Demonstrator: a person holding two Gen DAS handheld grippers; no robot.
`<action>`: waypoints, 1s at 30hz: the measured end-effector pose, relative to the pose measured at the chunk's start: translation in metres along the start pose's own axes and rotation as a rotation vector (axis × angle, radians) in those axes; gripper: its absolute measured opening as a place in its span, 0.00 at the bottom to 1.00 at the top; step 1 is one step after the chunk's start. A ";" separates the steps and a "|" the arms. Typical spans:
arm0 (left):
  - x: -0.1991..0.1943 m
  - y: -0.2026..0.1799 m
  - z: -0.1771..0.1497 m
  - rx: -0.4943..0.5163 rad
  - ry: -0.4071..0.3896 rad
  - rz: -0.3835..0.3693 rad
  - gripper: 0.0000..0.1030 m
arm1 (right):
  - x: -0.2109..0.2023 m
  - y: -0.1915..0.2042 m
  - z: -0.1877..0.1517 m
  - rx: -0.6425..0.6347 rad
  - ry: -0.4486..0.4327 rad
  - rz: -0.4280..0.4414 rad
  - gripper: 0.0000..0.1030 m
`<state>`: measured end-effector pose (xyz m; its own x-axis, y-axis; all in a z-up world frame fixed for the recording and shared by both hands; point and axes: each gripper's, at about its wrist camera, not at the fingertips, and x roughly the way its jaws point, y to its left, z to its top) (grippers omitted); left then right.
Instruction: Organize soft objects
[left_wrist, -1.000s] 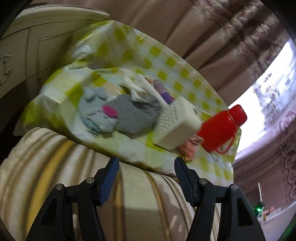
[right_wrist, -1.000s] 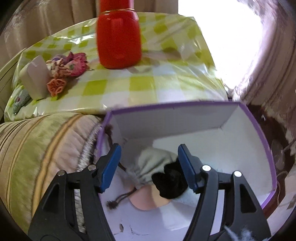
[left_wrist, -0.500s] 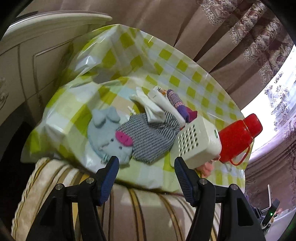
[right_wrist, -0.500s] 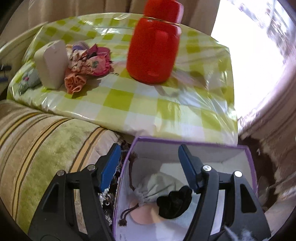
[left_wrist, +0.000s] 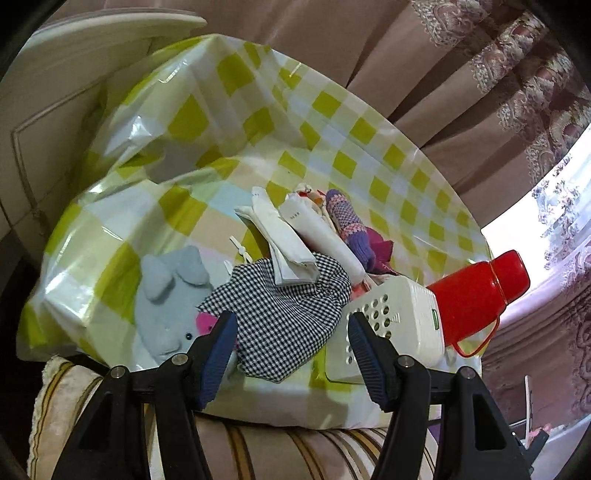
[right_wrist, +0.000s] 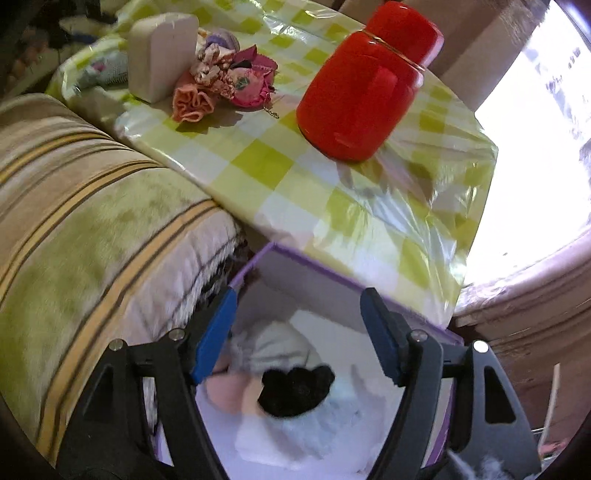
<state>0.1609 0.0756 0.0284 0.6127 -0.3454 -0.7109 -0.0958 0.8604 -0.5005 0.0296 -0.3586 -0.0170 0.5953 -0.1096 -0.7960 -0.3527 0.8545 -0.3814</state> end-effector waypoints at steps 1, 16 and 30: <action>0.003 0.000 0.000 0.002 0.007 0.000 0.61 | -0.005 -0.006 -0.006 0.005 -0.002 0.015 0.71; 0.021 -0.013 0.004 -0.012 0.060 -0.041 0.61 | -0.058 -0.058 -0.086 0.067 0.015 0.016 0.82; 0.004 -0.022 0.018 0.009 -0.017 -0.034 0.61 | -0.117 -0.106 -0.102 0.341 -0.091 0.007 0.82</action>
<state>0.1794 0.0618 0.0461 0.6285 -0.3681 -0.6852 -0.0674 0.8519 -0.5194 -0.0765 -0.4881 0.0685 0.6609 -0.0703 -0.7472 -0.1051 0.9771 -0.1848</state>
